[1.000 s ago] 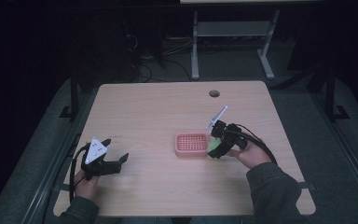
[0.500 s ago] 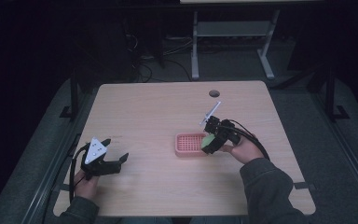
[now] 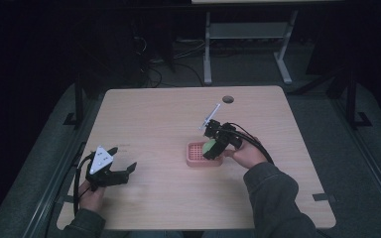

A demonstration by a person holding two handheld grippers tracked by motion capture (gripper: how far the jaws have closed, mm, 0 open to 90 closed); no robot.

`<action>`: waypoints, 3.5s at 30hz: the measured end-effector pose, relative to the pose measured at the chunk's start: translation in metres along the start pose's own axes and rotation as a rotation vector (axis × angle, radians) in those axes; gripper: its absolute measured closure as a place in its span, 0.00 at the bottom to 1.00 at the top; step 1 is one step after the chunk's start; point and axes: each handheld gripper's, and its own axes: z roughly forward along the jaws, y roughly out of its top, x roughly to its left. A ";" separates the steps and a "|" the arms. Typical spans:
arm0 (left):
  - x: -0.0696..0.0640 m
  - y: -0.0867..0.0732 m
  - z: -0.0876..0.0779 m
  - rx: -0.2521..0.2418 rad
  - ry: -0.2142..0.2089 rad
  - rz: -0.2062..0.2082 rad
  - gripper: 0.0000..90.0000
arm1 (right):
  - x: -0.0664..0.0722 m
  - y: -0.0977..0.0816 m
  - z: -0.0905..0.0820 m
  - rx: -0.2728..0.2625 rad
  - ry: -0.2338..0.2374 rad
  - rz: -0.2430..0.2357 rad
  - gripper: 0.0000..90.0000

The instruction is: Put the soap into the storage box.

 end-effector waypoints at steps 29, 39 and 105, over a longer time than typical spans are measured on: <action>0.001 0.000 -0.001 -0.006 -0.003 -0.006 0.16 | -0.011 0.020 0.042 0.063 0.010 0.012 0.29; 0.001 0.000 0.000 -0.007 -0.003 -0.005 0.16 | -0.013 0.019 0.044 0.060 0.006 0.007 0.28; 0.000 0.000 0.001 -0.004 -0.005 -0.002 0.16 | -0.017 0.008 0.039 0.007 0.017 0.032 0.23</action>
